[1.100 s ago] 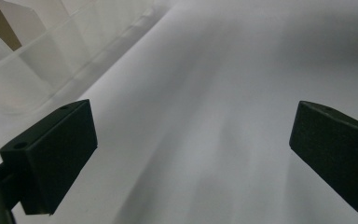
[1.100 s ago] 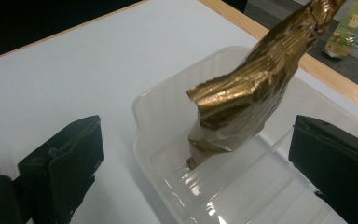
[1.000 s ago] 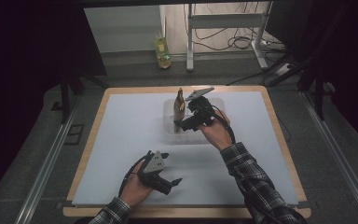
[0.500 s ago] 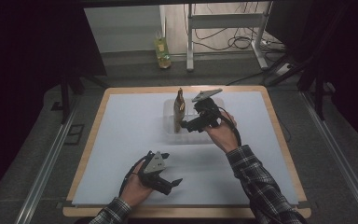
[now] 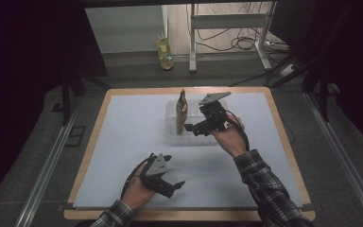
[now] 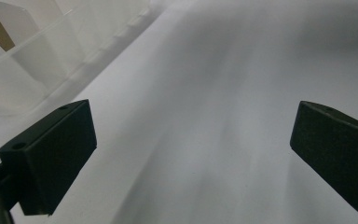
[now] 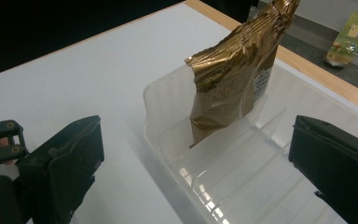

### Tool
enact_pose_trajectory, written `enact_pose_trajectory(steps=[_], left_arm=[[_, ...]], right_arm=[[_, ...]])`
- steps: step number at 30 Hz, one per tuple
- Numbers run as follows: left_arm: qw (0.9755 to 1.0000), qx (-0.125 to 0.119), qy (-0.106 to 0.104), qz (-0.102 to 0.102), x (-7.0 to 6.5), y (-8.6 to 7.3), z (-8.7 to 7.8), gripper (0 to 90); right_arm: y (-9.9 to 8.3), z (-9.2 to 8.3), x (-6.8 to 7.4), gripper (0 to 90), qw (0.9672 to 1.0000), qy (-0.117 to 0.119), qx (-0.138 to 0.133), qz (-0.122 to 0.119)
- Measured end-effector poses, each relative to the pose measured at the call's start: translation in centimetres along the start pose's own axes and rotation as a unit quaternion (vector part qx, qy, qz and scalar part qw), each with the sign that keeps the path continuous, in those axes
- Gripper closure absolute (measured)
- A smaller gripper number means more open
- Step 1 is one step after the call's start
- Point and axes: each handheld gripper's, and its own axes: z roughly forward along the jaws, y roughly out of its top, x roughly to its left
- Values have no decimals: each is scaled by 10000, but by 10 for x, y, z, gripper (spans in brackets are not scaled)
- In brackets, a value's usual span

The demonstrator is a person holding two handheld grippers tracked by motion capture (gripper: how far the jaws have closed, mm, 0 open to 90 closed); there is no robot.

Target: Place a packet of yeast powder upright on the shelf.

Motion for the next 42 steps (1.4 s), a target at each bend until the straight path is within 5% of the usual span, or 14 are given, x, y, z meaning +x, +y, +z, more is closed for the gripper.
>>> enact_pose_trajectory(steps=[42], left_arm=[[10000, 21, 34, 24, 0, 0, 1, 0]], right_arm=[[-59, -40, 5, 34, 9998, -43, 80, -189]])
